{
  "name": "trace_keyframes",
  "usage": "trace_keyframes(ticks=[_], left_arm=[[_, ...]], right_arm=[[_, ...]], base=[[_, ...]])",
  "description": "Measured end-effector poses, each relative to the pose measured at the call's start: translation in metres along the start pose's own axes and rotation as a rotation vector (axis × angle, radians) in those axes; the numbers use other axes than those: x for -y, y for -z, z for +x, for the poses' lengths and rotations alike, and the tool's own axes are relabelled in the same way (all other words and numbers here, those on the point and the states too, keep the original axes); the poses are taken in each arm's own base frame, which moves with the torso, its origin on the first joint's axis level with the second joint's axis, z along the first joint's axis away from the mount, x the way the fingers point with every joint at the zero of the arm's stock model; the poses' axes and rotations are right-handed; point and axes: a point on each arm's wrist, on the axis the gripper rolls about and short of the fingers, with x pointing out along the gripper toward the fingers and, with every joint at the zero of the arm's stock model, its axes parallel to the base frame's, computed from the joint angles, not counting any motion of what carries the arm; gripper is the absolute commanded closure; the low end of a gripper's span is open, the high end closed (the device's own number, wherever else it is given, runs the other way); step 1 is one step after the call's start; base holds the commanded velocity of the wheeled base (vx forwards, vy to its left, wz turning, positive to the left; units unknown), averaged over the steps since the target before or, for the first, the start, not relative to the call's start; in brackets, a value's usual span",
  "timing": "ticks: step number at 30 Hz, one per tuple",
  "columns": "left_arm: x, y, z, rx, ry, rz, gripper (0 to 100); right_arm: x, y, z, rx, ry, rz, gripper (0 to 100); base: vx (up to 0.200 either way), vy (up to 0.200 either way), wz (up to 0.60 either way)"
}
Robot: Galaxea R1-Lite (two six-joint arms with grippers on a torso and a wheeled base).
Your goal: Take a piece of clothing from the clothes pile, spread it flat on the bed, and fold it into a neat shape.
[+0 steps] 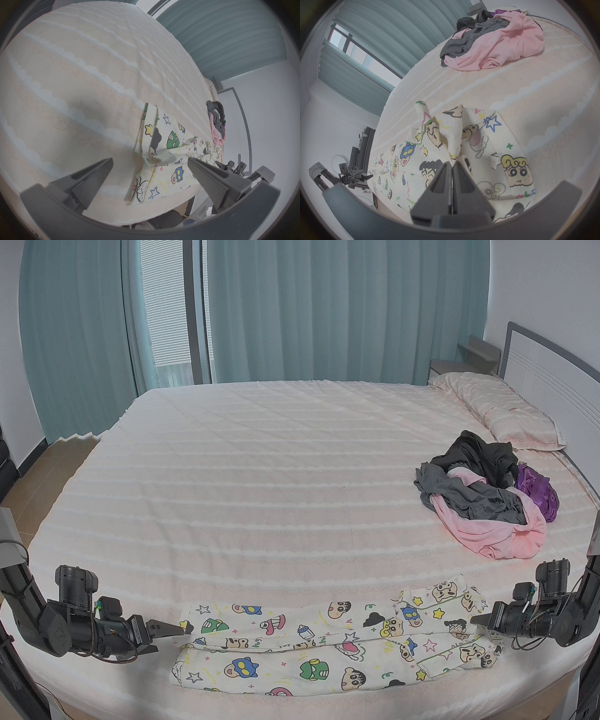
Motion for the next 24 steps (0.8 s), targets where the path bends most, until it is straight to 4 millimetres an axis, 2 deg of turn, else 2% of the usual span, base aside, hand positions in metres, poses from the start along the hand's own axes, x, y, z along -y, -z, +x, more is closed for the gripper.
trace_keyframes(ticks=[1, 8, 15, 19, 24], left_arm=[[0.000, 0.000, 0.000, 0.000, 0.000, 0.000, 0], [0.000, 0.000, 0.000, -0.001, -0.001, -0.001, 0], [0.000, 0.000, 0.000, -0.001, -0.001, -0.001, 0], [0.000, 0.000, 0.000, -0.001, -0.001, -0.001, 0], [0.000, 0.000, 0.000, -0.002, -0.001, -0.001, 0]], right_arm=[[0.000, 0.000, -0.001, 0.001, 0.002, 0.000, 0], [0.001, -0.001, -0.004, 0.012, 0.012, 0.006, 0], [-0.002, -0.012, -0.014, 0.088, 0.013, -0.010, 0], [-0.013, -0.021, -0.019, 0.138, -0.013, -0.039, 0], [-0.034, -0.029, -0.013, 0.181, -0.032, -0.067, 0]], base=[[0.000, 0.000, 0.00], [0.000, 0.000, 0.00], [0.000, 0.000, 0.00], [0.000, 0.000, 0.00], [0.000, 0.000, 0.00]])
